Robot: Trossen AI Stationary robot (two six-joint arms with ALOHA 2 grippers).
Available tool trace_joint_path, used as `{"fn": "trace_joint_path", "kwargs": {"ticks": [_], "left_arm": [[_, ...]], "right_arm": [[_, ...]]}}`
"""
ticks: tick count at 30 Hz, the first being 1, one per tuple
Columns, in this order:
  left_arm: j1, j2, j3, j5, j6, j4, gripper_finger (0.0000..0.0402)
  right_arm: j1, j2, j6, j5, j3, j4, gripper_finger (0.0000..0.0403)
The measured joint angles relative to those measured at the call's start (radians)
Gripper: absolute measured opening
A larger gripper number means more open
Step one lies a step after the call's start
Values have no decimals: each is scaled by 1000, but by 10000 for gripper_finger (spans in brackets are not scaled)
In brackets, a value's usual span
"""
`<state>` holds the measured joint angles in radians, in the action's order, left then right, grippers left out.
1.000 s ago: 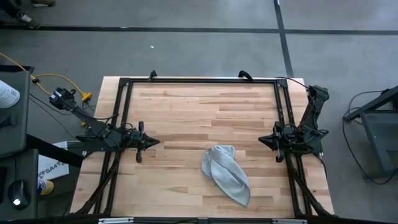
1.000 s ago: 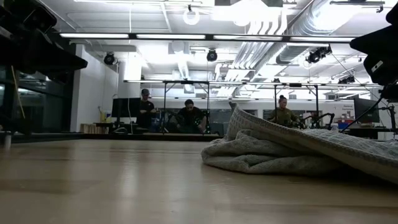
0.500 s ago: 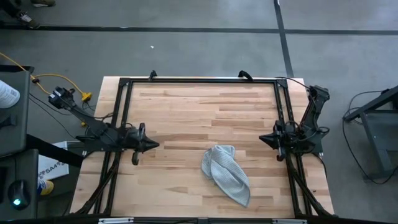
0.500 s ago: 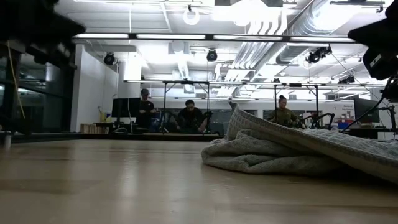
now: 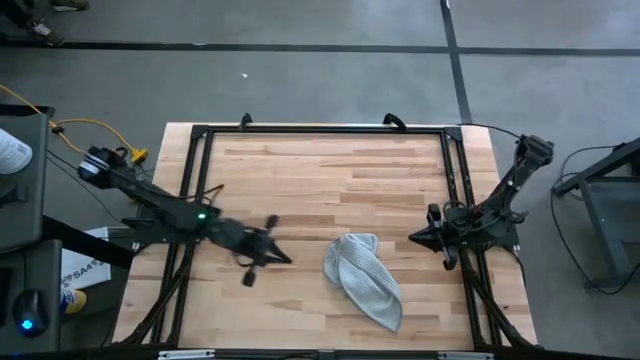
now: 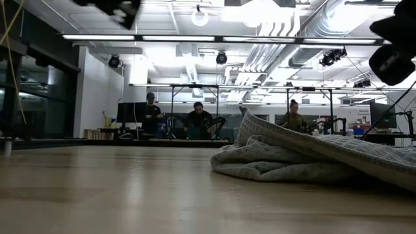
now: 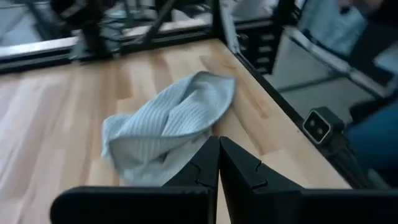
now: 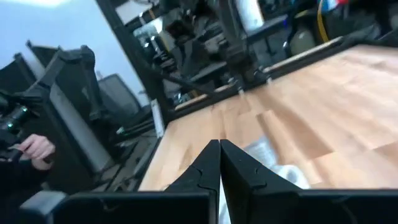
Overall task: Fold microfiber towels
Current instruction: Fold the gray towel
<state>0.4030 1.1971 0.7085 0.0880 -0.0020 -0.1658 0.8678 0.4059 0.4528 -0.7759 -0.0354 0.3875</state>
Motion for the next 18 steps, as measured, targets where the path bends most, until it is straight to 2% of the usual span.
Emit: {"fn": "trace_joint_path", "kwargs": {"ticks": [6,13,18], "left_arm": [[-161,204,170,-318,173,8,10],[-293,318,276,-474,318,150,10],[-327,369,310,-544,421,162,10]], "right_arm": [[-19,227,84,119,-123,6,3],[-19,492,193,202,-255,7,3],[-19,667,260,211,-303,3,2]]}}
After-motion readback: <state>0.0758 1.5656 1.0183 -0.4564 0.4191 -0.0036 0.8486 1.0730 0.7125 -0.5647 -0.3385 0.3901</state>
